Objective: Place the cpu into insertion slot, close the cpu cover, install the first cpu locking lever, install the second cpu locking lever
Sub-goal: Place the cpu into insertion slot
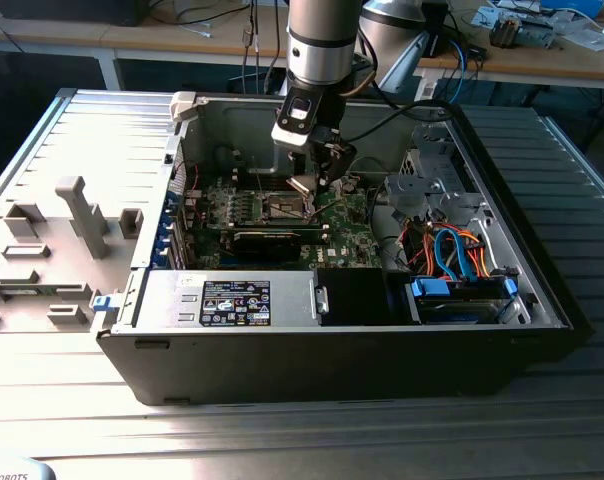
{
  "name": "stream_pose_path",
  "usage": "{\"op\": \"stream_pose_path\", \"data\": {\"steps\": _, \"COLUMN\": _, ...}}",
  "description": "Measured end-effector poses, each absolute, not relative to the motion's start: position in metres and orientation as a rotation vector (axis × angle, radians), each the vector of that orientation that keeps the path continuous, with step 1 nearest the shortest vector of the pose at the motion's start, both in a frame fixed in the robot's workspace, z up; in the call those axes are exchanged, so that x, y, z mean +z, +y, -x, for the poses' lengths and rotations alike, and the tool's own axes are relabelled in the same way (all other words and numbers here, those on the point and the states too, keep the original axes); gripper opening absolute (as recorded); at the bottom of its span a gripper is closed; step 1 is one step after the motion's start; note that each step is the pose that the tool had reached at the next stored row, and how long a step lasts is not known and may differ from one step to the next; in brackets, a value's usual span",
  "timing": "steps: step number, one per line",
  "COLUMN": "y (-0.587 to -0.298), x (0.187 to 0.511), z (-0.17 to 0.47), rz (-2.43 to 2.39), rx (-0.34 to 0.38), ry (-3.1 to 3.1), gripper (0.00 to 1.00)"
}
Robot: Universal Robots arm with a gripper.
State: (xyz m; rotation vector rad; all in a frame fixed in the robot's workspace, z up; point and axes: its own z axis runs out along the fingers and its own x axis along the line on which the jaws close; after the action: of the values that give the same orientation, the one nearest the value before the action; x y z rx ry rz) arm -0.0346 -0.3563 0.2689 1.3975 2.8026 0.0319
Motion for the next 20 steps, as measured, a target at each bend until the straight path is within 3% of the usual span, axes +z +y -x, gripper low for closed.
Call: {"op": "stream_pose_path", "data": {"steps": 20, "y": -0.3563, "x": 0.2707, "z": 0.0347, "rz": -1.419, "rx": 0.030, "ry": 2.791, "gripper": 0.54}}
